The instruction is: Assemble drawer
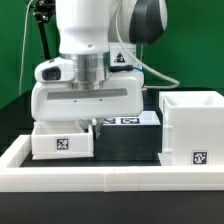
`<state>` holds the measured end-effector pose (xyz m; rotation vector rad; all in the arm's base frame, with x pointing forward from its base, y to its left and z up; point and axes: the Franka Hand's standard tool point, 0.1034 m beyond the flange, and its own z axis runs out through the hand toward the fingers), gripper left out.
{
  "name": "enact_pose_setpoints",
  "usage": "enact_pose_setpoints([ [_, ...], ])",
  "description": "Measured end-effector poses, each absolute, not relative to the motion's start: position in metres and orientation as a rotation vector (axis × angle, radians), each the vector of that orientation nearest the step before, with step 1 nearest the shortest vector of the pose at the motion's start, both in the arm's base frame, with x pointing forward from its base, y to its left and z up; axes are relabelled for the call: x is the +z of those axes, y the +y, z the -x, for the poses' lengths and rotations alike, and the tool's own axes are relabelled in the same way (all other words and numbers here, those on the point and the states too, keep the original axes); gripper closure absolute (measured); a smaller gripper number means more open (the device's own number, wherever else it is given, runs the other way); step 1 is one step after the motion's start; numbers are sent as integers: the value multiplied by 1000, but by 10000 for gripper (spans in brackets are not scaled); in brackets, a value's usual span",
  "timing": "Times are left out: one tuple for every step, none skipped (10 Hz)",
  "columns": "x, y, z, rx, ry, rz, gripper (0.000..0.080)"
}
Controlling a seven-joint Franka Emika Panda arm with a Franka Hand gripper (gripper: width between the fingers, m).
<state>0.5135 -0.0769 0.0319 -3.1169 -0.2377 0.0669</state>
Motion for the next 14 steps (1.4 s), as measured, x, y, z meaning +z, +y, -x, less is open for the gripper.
enact_pose_setpoints([
  [37,-76,-517,64,-272,3110,757],
  [33,-77,-514,71,-286,3109,757],
  [32,-77,-513,75,-284,3108,757],
  [32,-78,-513,75,-322,3104,757],
  [32,-78,-513,78,-486,3086,757],
  [31,-78,-516,49,-781,3047,757],
  [30,-75,-517,48,-944,3006,757],
  [30,-73,-519,51,-1077,2963,757],
  [29,-72,-521,53,-1255,2897,757],
  [28,-71,-522,50,-1379,2843,757],
  [28,-73,-521,57,-1482,2792,757],
  [28,-74,-521,60,-1557,2752,757],
  [27,-75,-521,63,-1614,2719,757],
  [27,-77,-520,69,-1746,2642,757],
])
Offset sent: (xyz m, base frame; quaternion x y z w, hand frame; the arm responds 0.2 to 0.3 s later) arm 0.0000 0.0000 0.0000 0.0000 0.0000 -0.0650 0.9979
